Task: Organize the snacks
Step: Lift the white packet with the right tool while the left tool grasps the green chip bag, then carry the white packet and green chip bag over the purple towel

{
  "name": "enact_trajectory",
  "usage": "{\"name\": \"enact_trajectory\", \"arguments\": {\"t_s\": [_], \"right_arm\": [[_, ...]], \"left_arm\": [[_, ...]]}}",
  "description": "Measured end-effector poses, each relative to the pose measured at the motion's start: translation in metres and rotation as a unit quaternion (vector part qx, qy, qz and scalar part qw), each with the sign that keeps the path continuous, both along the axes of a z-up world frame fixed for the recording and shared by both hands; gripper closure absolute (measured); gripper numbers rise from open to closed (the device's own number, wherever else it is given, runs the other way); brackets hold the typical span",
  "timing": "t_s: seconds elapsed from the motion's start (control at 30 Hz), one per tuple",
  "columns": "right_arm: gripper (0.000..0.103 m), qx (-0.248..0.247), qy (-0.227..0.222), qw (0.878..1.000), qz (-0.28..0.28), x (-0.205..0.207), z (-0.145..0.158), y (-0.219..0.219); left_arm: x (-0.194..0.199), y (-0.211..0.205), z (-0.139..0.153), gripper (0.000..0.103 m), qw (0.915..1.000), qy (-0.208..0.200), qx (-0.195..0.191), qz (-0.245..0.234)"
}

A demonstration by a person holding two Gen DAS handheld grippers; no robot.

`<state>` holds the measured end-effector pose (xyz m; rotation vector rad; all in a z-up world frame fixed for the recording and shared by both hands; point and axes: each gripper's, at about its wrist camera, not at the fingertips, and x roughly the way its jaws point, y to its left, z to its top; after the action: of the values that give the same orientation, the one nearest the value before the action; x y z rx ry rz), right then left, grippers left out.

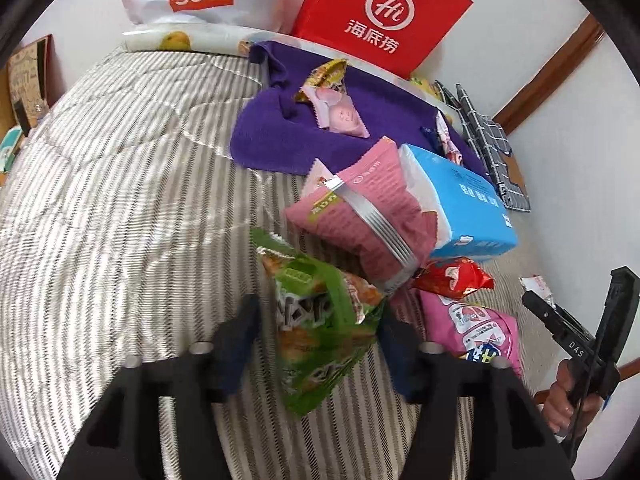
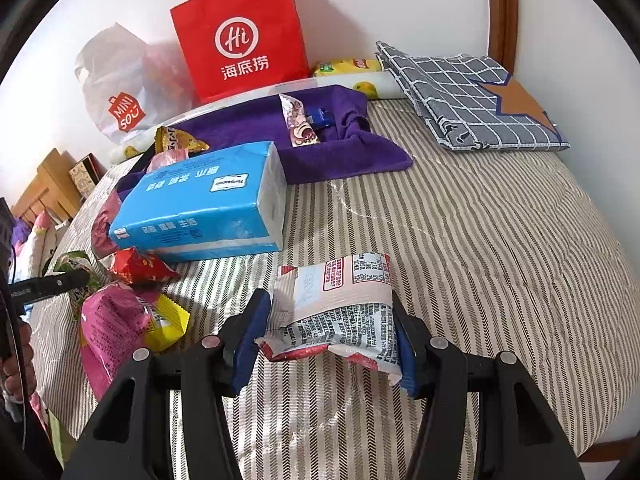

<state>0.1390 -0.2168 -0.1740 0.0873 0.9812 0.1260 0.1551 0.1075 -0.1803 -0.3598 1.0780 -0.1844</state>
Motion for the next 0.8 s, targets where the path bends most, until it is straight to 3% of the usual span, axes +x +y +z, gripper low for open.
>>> {"name": "enact_trajectory", "arguments": {"t_s": [0.13,0.17,0.27,0.37,0.8], "right_arm": [[0.047,-0.005,0.004,1.0,-0.001,0.0,-0.003,0.001],[0.047,-0.005,0.005,1.0,-0.002,0.0,-0.003,0.0],[0.047,-0.006,0.004,1.0,-0.003,-0.002,-0.003,0.0],[0.047,-0.007,0.0,1.0,-0.003,-0.003,0.0,0.002],[0.047,-0.012,-0.039,0.999,0.004,-0.009,0.035,0.011]], "left_arm": [[0.001,-0.01,0.001,0.045,0.9991,-0.013,0.041,0.004],[0.002,-0.01,0.001,0.059,0.9991,-0.015,0.038,0.002],[0.0,-0.009,0.004,0.064,0.9996,-0.023,0.01,-0.013],[-0.006,-0.008,0.013,0.064,0.9987,-0.04,0.025,-0.016],[-0.023,-0.014,0.052,0.063,0.9962,-0.079,0.002,-0.038]]}}
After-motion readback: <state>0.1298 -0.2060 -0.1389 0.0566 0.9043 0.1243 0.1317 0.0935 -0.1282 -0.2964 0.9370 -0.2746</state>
